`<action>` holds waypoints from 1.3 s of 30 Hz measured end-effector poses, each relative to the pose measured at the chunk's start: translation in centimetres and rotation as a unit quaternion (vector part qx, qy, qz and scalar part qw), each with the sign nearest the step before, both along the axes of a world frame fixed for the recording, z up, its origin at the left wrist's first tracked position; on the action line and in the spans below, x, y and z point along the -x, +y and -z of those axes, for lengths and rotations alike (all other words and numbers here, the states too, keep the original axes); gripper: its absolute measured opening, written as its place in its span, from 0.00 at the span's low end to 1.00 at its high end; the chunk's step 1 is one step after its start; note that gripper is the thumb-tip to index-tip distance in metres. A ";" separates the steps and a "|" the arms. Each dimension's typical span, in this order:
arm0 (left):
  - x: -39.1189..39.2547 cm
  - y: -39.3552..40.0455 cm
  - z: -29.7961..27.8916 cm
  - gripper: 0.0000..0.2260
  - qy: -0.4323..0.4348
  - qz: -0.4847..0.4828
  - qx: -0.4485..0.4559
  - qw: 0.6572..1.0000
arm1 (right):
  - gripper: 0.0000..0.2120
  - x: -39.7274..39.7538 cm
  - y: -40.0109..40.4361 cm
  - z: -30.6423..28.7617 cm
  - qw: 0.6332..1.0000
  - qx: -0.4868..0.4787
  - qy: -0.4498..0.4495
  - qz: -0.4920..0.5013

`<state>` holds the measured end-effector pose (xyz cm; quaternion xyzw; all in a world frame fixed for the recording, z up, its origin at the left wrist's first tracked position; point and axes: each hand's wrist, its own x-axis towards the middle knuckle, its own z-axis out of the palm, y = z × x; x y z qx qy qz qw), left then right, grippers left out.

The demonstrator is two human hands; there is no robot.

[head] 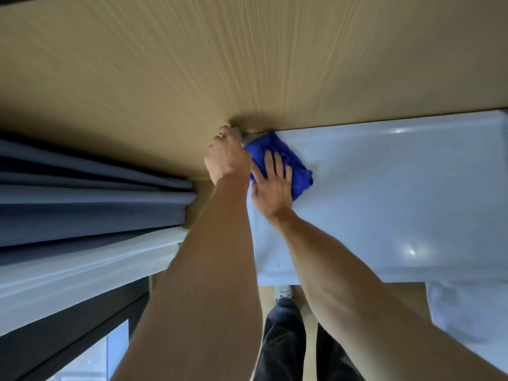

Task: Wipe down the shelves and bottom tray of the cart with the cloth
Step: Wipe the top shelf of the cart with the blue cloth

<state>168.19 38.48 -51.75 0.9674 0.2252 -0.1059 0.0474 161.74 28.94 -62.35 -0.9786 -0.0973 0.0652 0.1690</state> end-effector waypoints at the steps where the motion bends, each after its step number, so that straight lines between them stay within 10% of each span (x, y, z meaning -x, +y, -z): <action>1: 0.1 -0.1 -0.3 0.18 0.005 -0.001 0.002 1.000 | 0.22 2.8 0.0 -0.3 1.000 -0.021 0.002 -0.022; 7: 0.5 -0.3 -0.4 0.18 0.001 0.009 -0.004 1.000 | 0.32 20.7 -3.5 -1.6 0.970 0.018 0.124 -0.207; 13: 0.3 -0.5 -0.6 0.17 -0.001 0.009 0.002 1.000 | 0.32 16.9 -5.7 -1.1 0.971 0.026 0.044 -0.233; 22: -0.2 -0.2 0.8 0.17 -0.013 0.008 -0.019 1.000 | 0.23 -6.2 -7.3 1.9 0.994 0.042 -0.039 0.098; 32: 0.7 -0.8 -0.2 0.15 -0.037 0.010 -0.009 0.999 | 0.26 21.5 -9.2 0.1 0.996 0.031 0.028 0.083; 39: 0.6 -0.8 -0.4 0.17 -0.028 0.017 -0.023 0.999 | 0.23 11.7 -16.2 1.4 0.993 0.052 -0.008 0.106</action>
